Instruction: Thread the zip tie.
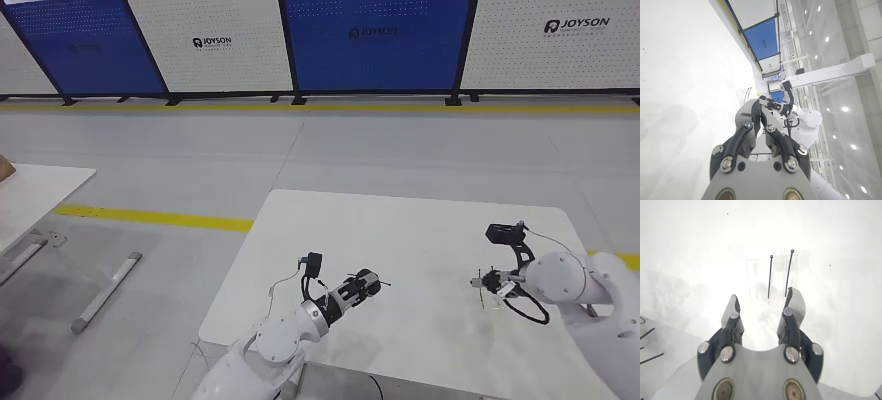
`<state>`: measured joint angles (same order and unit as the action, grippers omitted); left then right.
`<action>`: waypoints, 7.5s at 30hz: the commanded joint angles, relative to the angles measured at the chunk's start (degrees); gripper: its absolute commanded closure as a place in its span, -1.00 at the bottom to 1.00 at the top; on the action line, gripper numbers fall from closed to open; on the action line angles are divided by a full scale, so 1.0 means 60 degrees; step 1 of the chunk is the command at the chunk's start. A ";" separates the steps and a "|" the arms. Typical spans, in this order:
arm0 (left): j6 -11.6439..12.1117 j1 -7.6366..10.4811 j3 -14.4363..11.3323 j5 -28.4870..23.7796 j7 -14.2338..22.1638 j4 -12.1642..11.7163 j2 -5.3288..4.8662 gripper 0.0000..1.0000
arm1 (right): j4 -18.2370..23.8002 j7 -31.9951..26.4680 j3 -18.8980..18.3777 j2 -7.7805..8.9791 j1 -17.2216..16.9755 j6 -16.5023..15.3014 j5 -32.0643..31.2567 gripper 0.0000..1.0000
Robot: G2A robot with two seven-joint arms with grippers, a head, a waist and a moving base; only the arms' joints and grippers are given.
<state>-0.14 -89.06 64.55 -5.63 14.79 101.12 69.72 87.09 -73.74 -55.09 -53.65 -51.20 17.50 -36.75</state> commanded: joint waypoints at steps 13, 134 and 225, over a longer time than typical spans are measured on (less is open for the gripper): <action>0.0000 0.0000 0.0000 0.0000 0.0000 0.0000 0.0000 1.00 | -0.1106 -0.0033 0.0661 -0.0361 0.0576 0.0250 -0.0094 0.12; 0.0000 0.0000 0.0000 0.0000 0.0000 0.0000 0.0000 1.00 | 0.4294 0.5864 -0.3651 -0.0533 -0.4477 -0.0961 0.2449 1.00; -0.0074 0.0400 -0.0602 0.1074 -0.1638 0.0170 0.0147 1.00 | 0.4497 0.9461 -0.2263 -0.0924 -0.5208 -0.0674 0.2007 1.00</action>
<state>-0.58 -86.70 61.07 0.86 5.23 102.23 70.58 114.07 -16.98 -68.66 -59.19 -82.45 13.46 -24.71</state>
